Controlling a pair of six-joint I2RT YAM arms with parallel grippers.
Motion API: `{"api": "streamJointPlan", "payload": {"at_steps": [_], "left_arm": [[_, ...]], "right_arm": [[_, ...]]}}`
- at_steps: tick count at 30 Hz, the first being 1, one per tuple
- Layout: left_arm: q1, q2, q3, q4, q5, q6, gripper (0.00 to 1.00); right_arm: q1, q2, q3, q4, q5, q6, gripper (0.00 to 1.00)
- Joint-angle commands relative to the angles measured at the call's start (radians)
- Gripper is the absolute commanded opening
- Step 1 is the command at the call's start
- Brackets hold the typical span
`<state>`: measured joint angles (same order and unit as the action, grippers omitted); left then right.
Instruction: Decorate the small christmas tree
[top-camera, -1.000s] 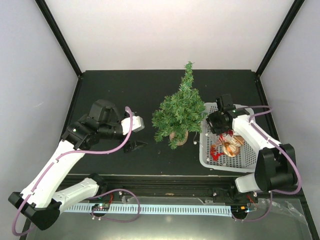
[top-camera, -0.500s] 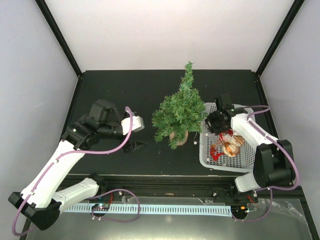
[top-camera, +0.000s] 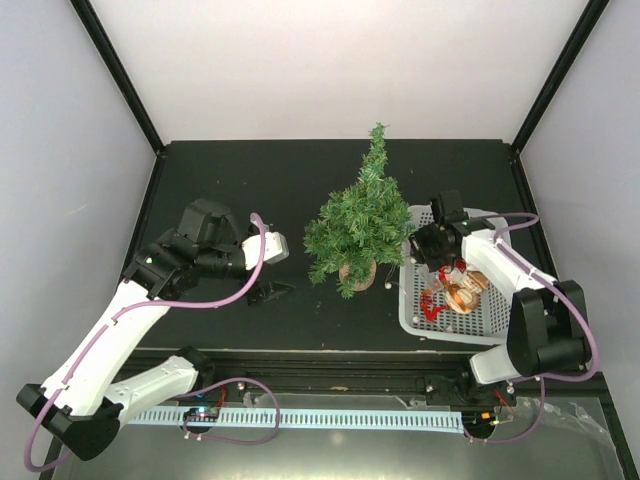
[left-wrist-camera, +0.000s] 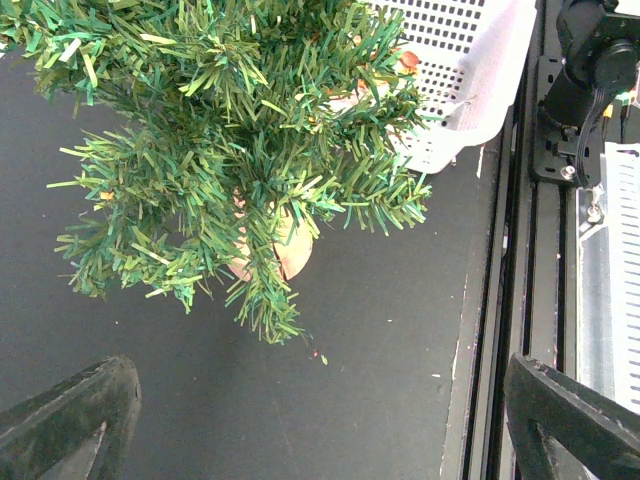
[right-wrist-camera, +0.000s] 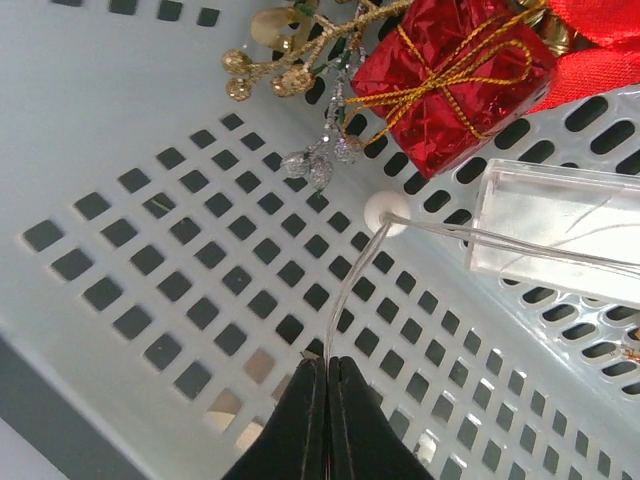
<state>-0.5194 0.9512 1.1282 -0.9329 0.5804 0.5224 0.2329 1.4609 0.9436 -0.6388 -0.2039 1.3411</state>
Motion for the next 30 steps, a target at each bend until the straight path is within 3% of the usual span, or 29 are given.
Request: {"api": "streamJointPlan", "payload": {"at_steps": [1, 10, 21, 30], "left_arm": [[-0.008, 0.001, 0.01, 0.007, -0.001, 0.001, 0.99], [-0.008, -0.007, 0.066, -0.055, -0.03, 0.03, 0.99], [-0.008, -0.052, 0.215, -0.155, -0.046, 0.061, 0.99], [-0.012, -0.032, 0.347, -0.237, -0.005, 0.098, 0.99]], "right_arm": [[-0.006, -0.076, 0.005, -0.018, 0.034, -0.008, 0.01], [-0.005, -0.283, 0.054, -0.075, 0.127, -0.078, 0.01], [-0.005, -0.539, 0.102, -0.051, 0.124, -0.299, 0.01], [-0.004, -0.677, 0.231, -0.033, 0.003, -0.53, 0.01]]}}
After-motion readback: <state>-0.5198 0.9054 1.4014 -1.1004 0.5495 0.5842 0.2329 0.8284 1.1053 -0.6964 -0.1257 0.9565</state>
